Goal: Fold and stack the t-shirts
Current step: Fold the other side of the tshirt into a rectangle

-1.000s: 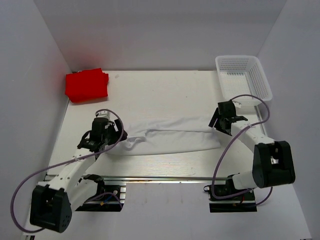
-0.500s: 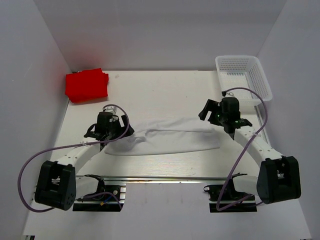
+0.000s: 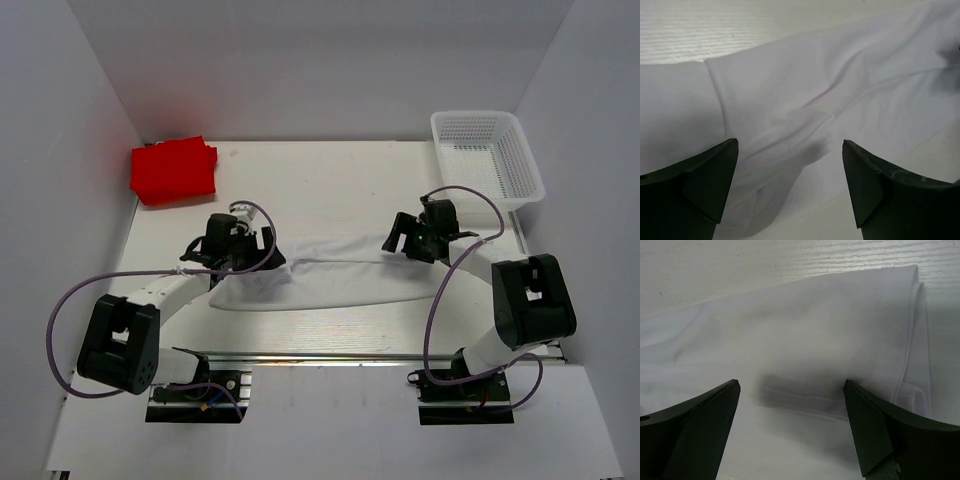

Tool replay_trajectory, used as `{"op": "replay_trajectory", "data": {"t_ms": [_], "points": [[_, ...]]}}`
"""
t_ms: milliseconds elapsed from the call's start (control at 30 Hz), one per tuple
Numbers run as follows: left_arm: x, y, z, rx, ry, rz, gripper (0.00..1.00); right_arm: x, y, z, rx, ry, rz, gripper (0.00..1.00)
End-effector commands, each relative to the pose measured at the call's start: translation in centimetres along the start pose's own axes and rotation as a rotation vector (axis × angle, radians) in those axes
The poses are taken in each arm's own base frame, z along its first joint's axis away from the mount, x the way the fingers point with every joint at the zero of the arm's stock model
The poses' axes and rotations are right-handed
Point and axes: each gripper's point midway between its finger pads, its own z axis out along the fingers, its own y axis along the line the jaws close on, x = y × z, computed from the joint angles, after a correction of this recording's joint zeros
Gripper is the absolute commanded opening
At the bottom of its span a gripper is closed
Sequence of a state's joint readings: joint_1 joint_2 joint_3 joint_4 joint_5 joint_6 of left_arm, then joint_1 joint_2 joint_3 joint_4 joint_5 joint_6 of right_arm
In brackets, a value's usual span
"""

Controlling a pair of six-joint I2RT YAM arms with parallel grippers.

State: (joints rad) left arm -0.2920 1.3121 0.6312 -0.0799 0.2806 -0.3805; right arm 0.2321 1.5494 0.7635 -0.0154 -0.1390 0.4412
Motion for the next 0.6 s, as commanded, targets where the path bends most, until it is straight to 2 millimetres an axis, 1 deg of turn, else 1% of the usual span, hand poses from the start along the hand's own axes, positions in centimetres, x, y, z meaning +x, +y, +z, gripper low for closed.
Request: {"op": "replay_trajectory", "data": {"t_ms": [0, 33, 67, 100, 133, 167, 233, 300, 333, 367, 400, 467, 567], "points": [[1.9, -1.8, -0.1, 0.092, 0.088, 0.037, 0.93, -2.6, 1.5, 0.2, -0.051, -0.065, -0.005, 0.90], [3.3, -1.5, -0.2, 0.094, 0.125, 0.025, 0.93, -2.4, 1.3, 0.4, -0.042, -0.055, 0.000, 0.90], [3.5, -1.8, -0.2, 0.101, 0.130, 0.032, 0.93, -2.3, 1.2, 0.5, -0.037, -0.048, 0.002, 0.90], [4.4, -1.8, -0.3, 0.109, 0.157, 0.011, 0.93, -2.2, 1.2, 0.4, -0.033, -0.047, 0.001, 0.90], [5.0, -2.8, -0.6, 0.158, 0.172, 0.019, 0.93, -1.8, 0.9, 0.8, -0.024, -0.032, 0.006, 0.90], [5.4, -3.2, -0.9, 0.183, 0.182, 0.018, 0.93, -1.6, 0.8, 0.9, -0.021, -0.026, 0.008, 0.90], [5.9, -4.8, -1.7, 0.256, 0.198, 0.012, 0.93, -1.8, 0.8, 1.0, -0.022, -0.027, 0.011, 0.90], [6.4, -5.3, -2.3, 0.268, 0.215, 0.015, 0.93, -1.5, 0.4, 1.2, -0.010, -0.015, 0.017, 0.90], [6.9, -5.2, -2.6, 0.257, 0.221, 0.019, 0.93, -1.4, 0.3, 1.2, -0.007, -0.015, 0.017, 0.90], [7.4, -4.7, -2.5, 0.234, 0.232, 0.013, 0.93, -1.1, 0.1, 1.3, 0.000, -0.008, 0.019, 0.90], [8.3, -4.6, -2.6, 0.239, 0.241, 0.020, 0.93, -1.1, 0.2, 1.4, 0.000, -0.008, 0.018, 0.90], [9.0, -4.4, -2.3, 0.224, 0.269, 0.005, 0.90, -1.0, 0.0, 1.5, 0.008, -0.002, 0.024, 0.90], [10.5, -3.1, -1.9, 0.150, 0.321, -0.010, 0.89, -0.7, 0.1, 1.6, 0.003, 0.010, 0.020, 0.90]]}}
